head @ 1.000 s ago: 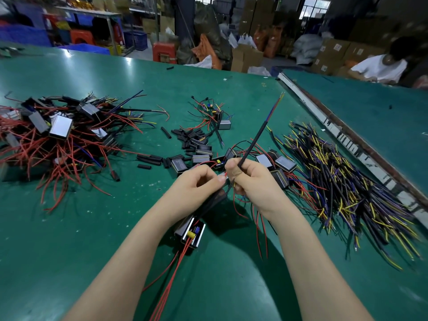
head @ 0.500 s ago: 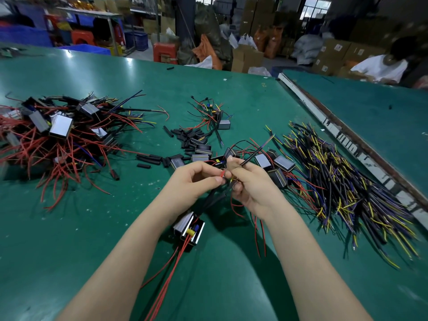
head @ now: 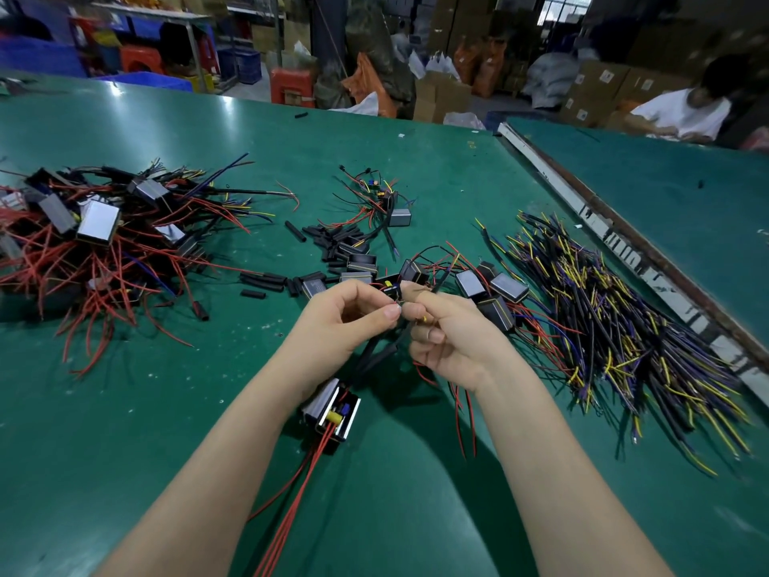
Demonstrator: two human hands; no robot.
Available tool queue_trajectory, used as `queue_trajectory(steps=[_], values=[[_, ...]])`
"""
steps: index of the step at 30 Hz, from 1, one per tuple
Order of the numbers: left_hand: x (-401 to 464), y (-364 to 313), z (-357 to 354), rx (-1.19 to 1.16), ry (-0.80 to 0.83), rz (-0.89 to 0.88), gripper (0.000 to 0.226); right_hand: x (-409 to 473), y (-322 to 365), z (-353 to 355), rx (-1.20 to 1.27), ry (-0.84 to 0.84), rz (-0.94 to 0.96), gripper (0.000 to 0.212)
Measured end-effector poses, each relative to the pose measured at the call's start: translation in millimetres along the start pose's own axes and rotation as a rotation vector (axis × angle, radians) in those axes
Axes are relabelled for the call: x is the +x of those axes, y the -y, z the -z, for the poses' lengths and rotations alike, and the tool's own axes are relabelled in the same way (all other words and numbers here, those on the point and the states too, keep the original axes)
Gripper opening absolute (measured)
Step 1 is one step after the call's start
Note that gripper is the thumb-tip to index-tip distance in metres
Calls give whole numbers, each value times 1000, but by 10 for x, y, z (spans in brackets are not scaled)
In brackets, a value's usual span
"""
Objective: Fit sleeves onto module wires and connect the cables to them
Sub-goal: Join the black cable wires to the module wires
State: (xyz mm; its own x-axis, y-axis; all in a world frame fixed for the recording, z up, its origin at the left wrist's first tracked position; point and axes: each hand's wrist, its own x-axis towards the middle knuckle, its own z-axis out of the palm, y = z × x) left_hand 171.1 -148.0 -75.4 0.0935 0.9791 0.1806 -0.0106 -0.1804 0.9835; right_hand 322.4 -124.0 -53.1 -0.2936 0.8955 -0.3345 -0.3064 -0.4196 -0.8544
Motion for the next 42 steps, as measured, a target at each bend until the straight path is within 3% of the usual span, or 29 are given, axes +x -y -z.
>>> queue_trajectory(steps=[6,17,26,32,36,42], values=[[-28,-36,-12,18,39,-10,18,-2,15,-2,22,-2,28,20],[-14,-15,-18,-34,15,28,7,-53,24,-19,-164,18,90,11],[-11,-18,-49,49,-154,-3,12,-32,4,-7,-162,65,119,2],[-14,11,-52,247,-293,-18,12,13,-48,43,-547,-51,451,3],[-29,-1,-61,439,-323,-84,15,29,-64,82,-697,55,625,9],[-9,15,-83,819,-153,-210,6,91,-103,185,-1102,58,845,14]])
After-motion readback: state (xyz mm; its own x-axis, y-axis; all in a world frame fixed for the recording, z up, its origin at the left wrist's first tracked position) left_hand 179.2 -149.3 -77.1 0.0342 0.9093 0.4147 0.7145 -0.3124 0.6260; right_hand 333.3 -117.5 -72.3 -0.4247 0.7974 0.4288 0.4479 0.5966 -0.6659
